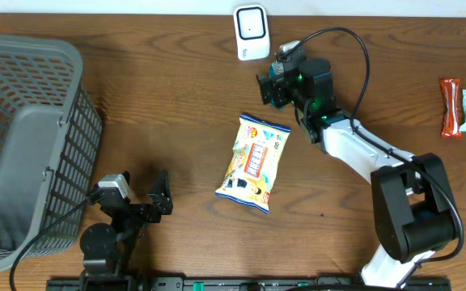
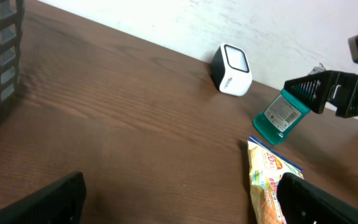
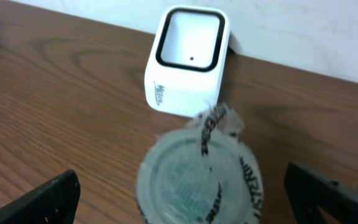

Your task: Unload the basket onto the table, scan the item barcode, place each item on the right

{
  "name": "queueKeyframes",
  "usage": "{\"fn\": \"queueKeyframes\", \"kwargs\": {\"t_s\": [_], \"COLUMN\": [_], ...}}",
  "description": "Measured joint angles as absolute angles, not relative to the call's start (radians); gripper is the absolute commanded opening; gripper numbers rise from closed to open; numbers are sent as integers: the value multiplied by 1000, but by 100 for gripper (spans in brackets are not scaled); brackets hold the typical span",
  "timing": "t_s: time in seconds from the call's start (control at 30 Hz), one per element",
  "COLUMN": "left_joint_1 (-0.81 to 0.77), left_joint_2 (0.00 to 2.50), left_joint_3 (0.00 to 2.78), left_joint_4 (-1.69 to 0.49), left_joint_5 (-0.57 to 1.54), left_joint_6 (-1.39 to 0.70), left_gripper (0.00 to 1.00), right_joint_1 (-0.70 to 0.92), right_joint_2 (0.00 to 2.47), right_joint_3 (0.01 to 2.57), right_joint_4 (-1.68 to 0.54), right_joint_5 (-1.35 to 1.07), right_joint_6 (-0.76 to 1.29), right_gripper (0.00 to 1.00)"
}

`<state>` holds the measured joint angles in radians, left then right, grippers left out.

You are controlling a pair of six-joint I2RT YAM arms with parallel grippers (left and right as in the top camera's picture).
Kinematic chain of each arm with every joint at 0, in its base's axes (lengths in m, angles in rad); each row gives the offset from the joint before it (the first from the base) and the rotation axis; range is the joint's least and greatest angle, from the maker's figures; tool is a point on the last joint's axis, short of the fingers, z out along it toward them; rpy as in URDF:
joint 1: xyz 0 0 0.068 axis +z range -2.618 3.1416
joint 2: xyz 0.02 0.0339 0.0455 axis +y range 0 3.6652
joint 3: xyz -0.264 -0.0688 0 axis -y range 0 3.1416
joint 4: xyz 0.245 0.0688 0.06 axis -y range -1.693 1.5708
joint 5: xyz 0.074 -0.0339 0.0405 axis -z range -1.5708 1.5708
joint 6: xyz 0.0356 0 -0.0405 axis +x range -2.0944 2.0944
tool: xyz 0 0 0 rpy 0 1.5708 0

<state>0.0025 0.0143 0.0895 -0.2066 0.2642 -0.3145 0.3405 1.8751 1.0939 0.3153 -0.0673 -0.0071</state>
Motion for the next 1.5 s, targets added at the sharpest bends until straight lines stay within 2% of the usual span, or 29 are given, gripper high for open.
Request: {"fn": "queueKeyframes", "kwargs": {"t_s": [0.13, 0.27, 0.33, 0.4, 0.57, 0.6, 0.7, 0.87, 1.0, 1.27, 1.43, 1.5], "left_joint_1": [2, 2, 2, 2, 2, 2, 2, 2, 2, 2, 2, 2], "left_joint_2": [14, 14, 14, 14, 14, 14, 14, 14, 14, 14, 14, 14], "left_joint_3": [89, 89, 89, 89, 89, 89, 89, 89, 89, 89, 89, 89], "left_joint_4": [-207, -207, -207, -207, -207, -207, -207, -207, -207, -207, -207, -207], "left_joint_5": [264, 265, 264, 265, 264, 264, 264, 264, 265, 264, 265, 264], "left_joint_6": [-315, -314, -315, -314, -315, -315, -315, -314, -315, -314, -314, -315], "left_gripper": [98, 98, 98, 98, 98, 98, 98, 98, 98, 98, 98, 98], "right_joint_1": [340, 338, 335, 331, 327, 327, 327, 327, 326, 274, 252, 253], "right_joint_2": [1885, 1888, 1888, 1889, 1892, 1892, 1892, 1880, 1822, 1549, 1463, 1463], "right_joint_3": [1094, 1094, 1094, 1094, 1094, 1094, 1096, 1122, 1151, 1176, 1179, 1179], "right_joint_4": [319, 318, 314, 312, 307, 305, 300, 222, 31, -276, -379, -421], "right_joint_5": [-64, -62, -60, -60, -60, -63, -64, -69, -110, -456, -538, -517], "right_joint_6": [-7, -7, -7, -9, -9, -10, -5, -7, -3, 8, 7, -7], "right_gripper": [94, 82, 80, 69, 31, 20, 7, 1, 1, 1, 6, 17]}}
